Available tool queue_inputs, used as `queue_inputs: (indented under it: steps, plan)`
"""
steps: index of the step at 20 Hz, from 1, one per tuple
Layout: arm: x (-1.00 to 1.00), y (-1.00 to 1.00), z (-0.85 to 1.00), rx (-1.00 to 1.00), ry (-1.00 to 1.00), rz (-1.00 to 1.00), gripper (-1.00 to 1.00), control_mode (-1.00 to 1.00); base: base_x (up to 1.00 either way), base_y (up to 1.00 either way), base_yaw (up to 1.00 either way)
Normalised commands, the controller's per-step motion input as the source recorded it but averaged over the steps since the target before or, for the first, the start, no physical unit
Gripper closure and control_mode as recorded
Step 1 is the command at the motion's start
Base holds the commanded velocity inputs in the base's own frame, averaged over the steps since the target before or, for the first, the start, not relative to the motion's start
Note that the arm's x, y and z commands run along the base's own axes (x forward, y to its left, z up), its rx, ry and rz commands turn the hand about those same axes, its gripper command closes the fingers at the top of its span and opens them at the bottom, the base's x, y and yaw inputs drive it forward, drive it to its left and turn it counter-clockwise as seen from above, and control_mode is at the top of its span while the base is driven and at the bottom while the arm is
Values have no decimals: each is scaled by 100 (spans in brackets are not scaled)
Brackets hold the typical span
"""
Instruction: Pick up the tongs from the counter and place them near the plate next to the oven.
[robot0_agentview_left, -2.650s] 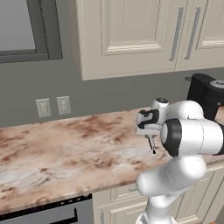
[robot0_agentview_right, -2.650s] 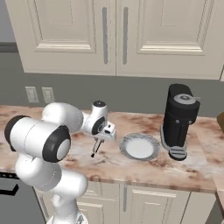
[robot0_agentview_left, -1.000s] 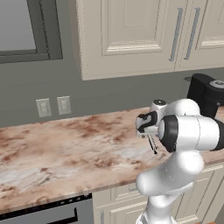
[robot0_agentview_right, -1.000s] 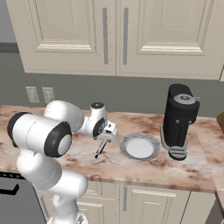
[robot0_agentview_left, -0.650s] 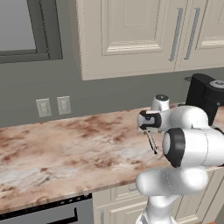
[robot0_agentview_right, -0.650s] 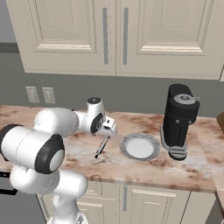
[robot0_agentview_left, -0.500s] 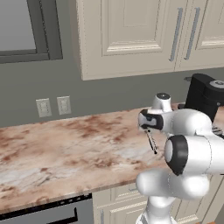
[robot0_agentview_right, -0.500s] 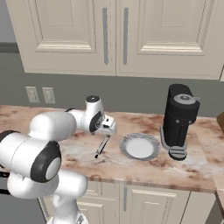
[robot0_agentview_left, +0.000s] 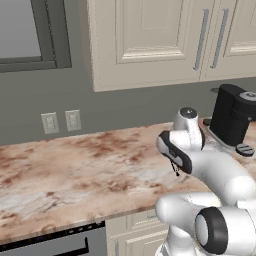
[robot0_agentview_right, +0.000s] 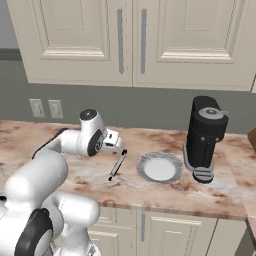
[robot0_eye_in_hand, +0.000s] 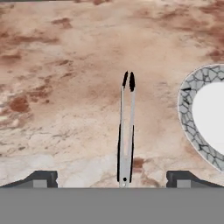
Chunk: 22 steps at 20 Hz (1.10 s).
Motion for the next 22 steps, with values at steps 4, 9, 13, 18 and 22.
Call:
queue_inputs:
  steps: [4, 9, 13, 18, 22]
  plan:
    - [-46, 47, 28, -11, -22, 3, -100, -100, 0, 0, 0]
    - [-45, 45, 37, -11, -26, 2, -100, -100, 0, 0, 0]
    - [-48, 42, 44, -12, -30, 1, -100, -100, 0, 0, 0]
    - [-49, 33, 47, -11, -35, 1, -100, -100, 0, 0, 0]
    - [-50, 27, 42, -11, -33, 0, -100, -100, 0, 0, 0]
